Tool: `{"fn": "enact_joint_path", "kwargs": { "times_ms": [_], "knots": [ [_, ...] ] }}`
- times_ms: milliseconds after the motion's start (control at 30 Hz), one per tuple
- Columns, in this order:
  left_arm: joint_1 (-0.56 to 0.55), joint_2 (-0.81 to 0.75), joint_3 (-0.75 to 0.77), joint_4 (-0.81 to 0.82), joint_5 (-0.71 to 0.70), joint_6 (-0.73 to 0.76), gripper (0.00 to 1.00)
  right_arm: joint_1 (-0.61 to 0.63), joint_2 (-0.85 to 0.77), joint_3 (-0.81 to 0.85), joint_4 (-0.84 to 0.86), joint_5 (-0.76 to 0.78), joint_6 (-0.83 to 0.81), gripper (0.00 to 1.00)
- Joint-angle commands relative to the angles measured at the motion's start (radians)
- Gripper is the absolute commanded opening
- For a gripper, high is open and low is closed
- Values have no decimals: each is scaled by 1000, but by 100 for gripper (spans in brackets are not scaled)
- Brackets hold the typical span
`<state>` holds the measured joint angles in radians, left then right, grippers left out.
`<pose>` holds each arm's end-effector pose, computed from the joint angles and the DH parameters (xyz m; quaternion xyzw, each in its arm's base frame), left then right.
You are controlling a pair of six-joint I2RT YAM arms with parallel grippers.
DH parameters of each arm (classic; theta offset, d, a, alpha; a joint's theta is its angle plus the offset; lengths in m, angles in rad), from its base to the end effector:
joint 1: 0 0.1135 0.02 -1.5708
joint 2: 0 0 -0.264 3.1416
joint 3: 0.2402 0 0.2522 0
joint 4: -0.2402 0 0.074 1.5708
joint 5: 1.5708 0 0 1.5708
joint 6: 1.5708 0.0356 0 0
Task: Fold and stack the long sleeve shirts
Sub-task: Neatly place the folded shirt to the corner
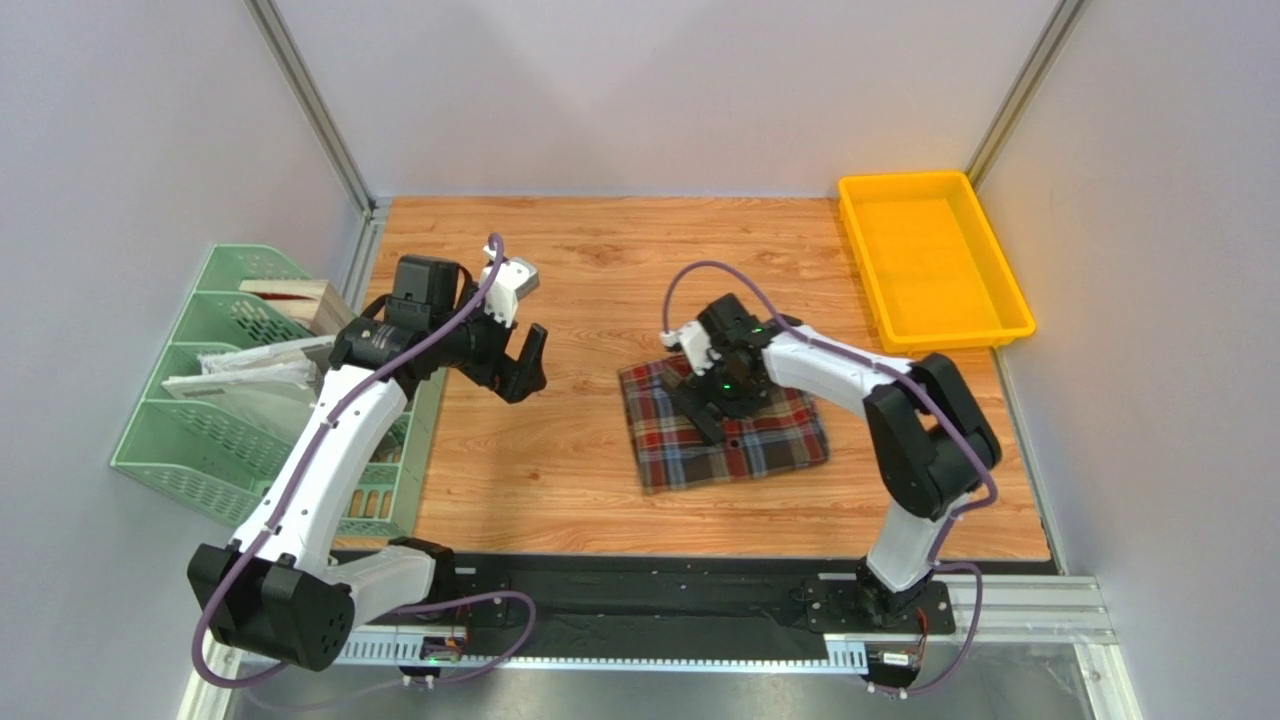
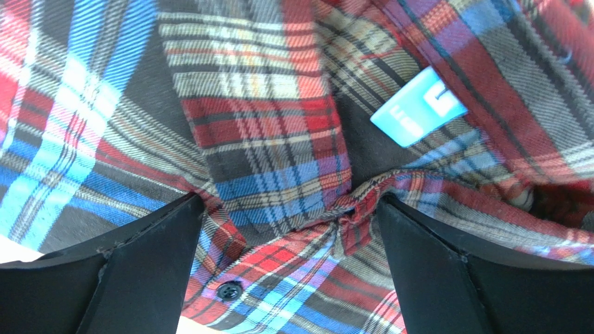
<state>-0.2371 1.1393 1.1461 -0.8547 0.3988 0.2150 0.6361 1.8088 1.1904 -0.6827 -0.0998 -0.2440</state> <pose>0.2153 -0.0662 0.3349 0.2738 0.8778 -0.1891 0.3446 0.2760 0.2083 0.1715 -0.4277 0.8925 0.0746 0.1221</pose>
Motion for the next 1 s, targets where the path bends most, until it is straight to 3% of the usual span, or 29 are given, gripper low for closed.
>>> {"fn": "enact_joint_path", "kwargs": {
  "times_ms": [0, 233, 400, 700, 967],
  "knots": [
    [9, 31, 69, 3, 23, 26, 99, -157, -95, -182, -143, 31, -109, 100],
    [12, 73, 132, 2, 26, 20, 99, -369, -229, -336, -206, 37, -218, 100],
    [10, 77, 153, -10, 23, 34, 99, -606, -253, -386, -232, 35, -438, 100],
    [10, 82, 155, -9, 41, 26, 99, -918, -201, -382, -213, 66, -751, 100],
    [12, 80, 159, -17, 26, 23, 99, -1081, -135, -318, -225, 81, -834, 100]
  ]
}}
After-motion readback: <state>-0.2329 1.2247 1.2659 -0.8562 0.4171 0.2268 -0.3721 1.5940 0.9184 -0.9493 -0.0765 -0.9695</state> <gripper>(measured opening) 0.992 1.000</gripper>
